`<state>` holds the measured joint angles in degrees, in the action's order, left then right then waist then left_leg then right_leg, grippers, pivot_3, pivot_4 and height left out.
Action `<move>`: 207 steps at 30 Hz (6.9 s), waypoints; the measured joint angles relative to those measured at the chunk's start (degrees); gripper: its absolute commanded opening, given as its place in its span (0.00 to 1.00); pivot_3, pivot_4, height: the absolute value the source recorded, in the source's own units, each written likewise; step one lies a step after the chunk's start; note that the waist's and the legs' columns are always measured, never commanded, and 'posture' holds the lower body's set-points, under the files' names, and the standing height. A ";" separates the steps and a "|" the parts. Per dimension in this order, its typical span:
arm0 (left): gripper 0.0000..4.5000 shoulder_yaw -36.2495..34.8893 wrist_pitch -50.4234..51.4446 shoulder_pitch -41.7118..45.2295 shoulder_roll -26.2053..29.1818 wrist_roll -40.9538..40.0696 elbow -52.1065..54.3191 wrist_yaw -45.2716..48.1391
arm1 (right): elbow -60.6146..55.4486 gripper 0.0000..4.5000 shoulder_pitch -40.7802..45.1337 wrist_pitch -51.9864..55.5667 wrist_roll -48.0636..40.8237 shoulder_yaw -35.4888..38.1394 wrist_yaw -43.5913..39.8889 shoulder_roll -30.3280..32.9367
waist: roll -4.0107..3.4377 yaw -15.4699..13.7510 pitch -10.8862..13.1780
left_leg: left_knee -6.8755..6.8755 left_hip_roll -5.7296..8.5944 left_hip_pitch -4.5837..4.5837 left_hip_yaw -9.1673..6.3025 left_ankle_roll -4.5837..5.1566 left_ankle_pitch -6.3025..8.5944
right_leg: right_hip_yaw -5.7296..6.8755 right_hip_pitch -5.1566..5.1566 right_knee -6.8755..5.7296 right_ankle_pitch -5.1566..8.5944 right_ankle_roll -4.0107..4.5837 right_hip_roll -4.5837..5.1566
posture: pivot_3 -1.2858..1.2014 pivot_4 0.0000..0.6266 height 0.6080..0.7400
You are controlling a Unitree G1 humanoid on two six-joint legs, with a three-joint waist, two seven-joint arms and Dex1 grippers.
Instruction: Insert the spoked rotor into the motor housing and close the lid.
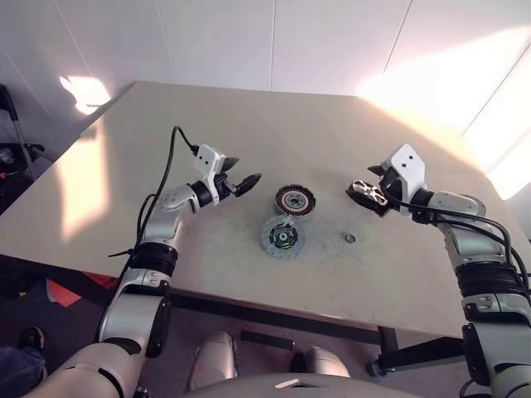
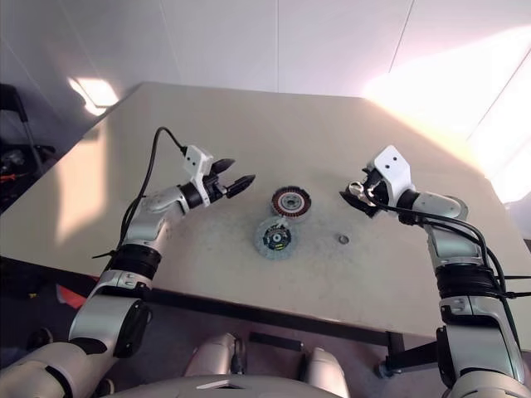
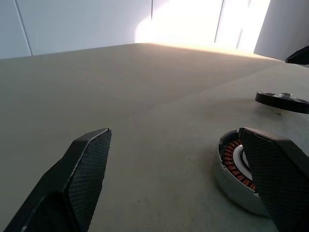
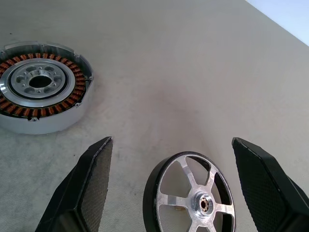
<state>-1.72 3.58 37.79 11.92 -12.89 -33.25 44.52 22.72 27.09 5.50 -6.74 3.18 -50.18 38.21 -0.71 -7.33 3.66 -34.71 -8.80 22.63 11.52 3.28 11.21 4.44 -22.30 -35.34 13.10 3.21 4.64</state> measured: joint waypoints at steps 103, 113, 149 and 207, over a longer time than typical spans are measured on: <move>1.00 2.08 -0.79 -1.94 0.04 1.56 -0.37 -1.04 | -22.34 0.15 -31.58 6.32 -7.97 0.53 -18.22 12.03 | 0.04 -1.48 0.04 | 0.04 0.01 -0.71 -0.01 0.27 0.26 | 0.07 1.05 0.68 0.25 -0.60 0.03 | 0.52 0.00 1.00; 1.00 2.11 -0.79 -1.94 0.14 1.65 -0.52 -0.94 | -22.78 0.15 -38.19 -1.63 -8.40 2.79 -20.09 13.91 | 0.05 -1.41 0.04 | 0.14 0.06 -0.85 -0.02 0.27 0.26 | 0.07 1.17 0.74 0.33 -0.72 0.07 | 0.52 0.00 1.00; 1.00 1.24 -3.09 -1.10 0.45 2.23 -4.27 -2.35 | 18.54 0.67 23.12 -24.14 16.73 -26.03 -23.72 -2.41 | 0.12 0.15 0.14 | -0.77 0.04 1.11 0.02 0.62 0.23 | 0.21 -1.00 -0.62 0.06 -0.12 0.39 | 0.52 0.00 1.00; 1.00 2.28 -1.85 -6.85 -1.20 2.48 2.28 -5.84 | -5.12 0.48 20.62 58.04 7.01 -13.92 -9.78 -7.37 | 0.17 -0.22 0.19 | -0.57 -0.02 0.26 0.00 -0.23 -0.16 | 0.09 -0.51 -0.98 -0.02 0.03 0.34 | 0.52 0.00 1.00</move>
<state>0.55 1.72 30.93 10.72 -10.41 -30.96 38.68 17.61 47.71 63.54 0.28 -10.74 -59.97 30.83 -0.54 -7.55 3.85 -35.27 -8.82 22.90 11.52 3.05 11.05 4.53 -22.81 -36.33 13.08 3.24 4.98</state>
